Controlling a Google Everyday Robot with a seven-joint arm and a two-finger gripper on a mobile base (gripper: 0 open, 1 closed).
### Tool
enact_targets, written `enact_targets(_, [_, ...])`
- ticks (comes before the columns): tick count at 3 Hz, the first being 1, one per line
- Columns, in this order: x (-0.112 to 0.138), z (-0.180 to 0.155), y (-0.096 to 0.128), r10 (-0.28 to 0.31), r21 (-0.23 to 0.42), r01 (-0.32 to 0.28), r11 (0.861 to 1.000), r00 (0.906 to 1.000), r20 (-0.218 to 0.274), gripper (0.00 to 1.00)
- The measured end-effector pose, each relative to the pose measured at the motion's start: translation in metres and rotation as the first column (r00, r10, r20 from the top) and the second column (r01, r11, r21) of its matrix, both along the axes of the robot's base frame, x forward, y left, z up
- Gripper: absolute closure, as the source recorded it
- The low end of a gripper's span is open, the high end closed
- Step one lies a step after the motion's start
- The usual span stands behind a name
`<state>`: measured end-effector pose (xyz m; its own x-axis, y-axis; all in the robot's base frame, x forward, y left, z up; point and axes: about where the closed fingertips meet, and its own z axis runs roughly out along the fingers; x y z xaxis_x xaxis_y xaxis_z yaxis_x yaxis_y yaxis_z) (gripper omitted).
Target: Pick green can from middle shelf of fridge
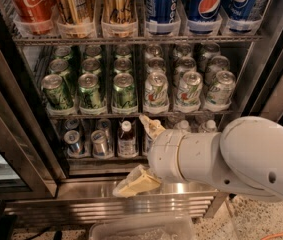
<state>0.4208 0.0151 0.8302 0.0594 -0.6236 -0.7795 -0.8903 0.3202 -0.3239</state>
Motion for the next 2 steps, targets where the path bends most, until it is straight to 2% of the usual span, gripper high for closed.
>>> enact_targets(1, [0.0, 0.001, 0.002, -0.042, 0.025, 0.042, 0.999, 0.9986, 0.032, 0.0])
enact_targets(2, [0.01, 0.002, 0.005, -0.144, 0.075, 0.137, 0.988, 0.9846, 0.099, 0.0])
